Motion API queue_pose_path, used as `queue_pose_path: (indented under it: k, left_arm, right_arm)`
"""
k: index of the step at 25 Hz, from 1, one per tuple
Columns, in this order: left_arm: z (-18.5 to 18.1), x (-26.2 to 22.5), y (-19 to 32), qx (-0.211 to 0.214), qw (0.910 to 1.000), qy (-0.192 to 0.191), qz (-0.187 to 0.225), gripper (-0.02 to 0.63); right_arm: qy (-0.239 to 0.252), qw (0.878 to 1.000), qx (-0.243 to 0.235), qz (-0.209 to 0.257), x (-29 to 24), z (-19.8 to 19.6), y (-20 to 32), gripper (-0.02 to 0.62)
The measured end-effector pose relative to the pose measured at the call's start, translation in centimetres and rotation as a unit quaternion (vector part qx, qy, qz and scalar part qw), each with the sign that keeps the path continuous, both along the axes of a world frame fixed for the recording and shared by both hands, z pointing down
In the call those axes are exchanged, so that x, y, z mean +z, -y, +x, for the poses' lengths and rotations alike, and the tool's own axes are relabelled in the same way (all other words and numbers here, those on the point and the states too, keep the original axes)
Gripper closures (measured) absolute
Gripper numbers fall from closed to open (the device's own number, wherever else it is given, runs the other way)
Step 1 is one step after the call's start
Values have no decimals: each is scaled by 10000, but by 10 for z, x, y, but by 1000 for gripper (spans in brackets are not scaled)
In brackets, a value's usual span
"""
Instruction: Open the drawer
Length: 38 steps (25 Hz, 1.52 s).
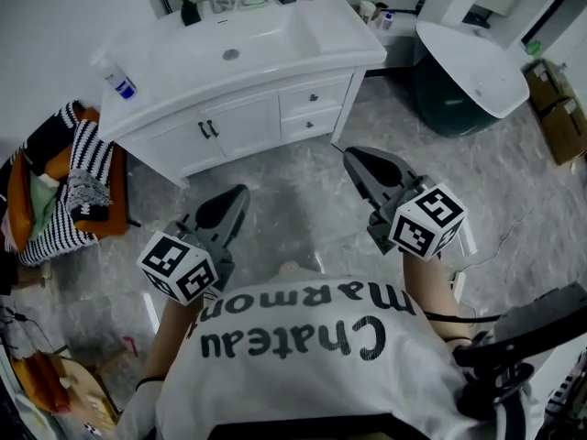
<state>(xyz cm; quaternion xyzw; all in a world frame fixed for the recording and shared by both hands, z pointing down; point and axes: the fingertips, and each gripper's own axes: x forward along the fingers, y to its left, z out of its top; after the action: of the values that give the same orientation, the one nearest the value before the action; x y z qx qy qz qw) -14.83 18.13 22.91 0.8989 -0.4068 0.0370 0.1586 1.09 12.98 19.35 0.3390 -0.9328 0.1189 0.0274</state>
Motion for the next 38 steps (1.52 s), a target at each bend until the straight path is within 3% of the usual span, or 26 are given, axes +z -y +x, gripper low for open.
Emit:
queue_pose_path:
  k: [8,15,18,22,28,32,38]
  left_arm:
    - [-17,5,33,10,9996,-270,-104,598]
    - [-25,8,61,-362,9967,-662,-313,598]
    - [-13,12,73,-420,9947,-874,-354,598]
    - [11,20,88,-245,9957,-809,-367,598]
    - [35,44,113,-153,9945,-846,-591,598]
    - [54,60,144,-70,9967,-662,-475,598]
    - [72,89,198,-276,9946,-684,-735,598]
  right_arm:
    - [-89,9999,90,-44,4,-16,21,584]
    - [-110,9997,96,-204,14,-25,35,584]
    - [131,9993,143,-331,18,-27,41,584]
    - [469,9971,182,-564,28,-33,55,584]
    - [512,9952,-70,-827,52,-41,74,583]
    - [574,9949,-116,-826,69,-37,108,583]
    - [607,9900,-6,-1276,109,-15,175,583]
